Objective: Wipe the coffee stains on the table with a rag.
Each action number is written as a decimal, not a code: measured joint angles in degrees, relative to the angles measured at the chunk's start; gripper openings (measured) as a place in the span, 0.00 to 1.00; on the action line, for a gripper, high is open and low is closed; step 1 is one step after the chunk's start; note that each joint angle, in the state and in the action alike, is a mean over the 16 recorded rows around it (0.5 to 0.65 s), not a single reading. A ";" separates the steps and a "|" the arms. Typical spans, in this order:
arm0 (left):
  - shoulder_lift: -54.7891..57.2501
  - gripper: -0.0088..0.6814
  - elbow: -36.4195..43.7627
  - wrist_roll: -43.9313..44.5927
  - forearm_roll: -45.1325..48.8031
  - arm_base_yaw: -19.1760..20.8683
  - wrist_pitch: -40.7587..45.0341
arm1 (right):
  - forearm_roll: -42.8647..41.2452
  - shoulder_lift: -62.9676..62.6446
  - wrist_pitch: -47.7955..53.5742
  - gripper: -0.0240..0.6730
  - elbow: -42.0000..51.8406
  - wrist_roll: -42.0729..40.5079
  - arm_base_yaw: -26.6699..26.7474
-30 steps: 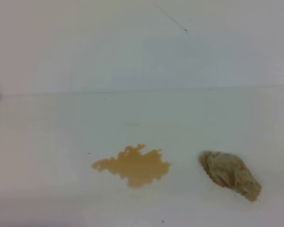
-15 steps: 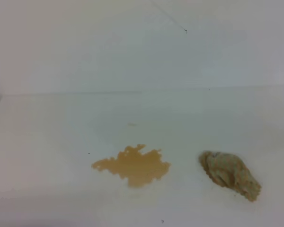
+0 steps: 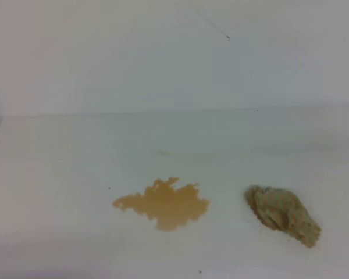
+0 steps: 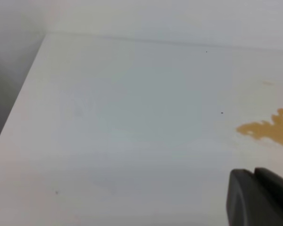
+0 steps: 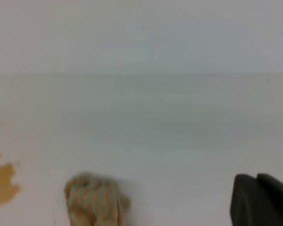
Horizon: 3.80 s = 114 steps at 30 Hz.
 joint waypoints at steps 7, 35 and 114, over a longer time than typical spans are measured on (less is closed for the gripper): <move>0.00 0.01 0.00 0.00 0.00 0.00 0.00 | 4.46 12.85 12.10 0.24 -7.67 -12.49 2.63; 0.00 0.01 0.00 0.00 0.00 0.00 0.00 | -0.21 54.23 9.00 0.60 -22.80 -10.66 21.74; 0.00 0.01 0.00 0.00 0.00 0.00 0.00 | 18.98 82.59 18.86 0.04 -65.40 -8.64 40.81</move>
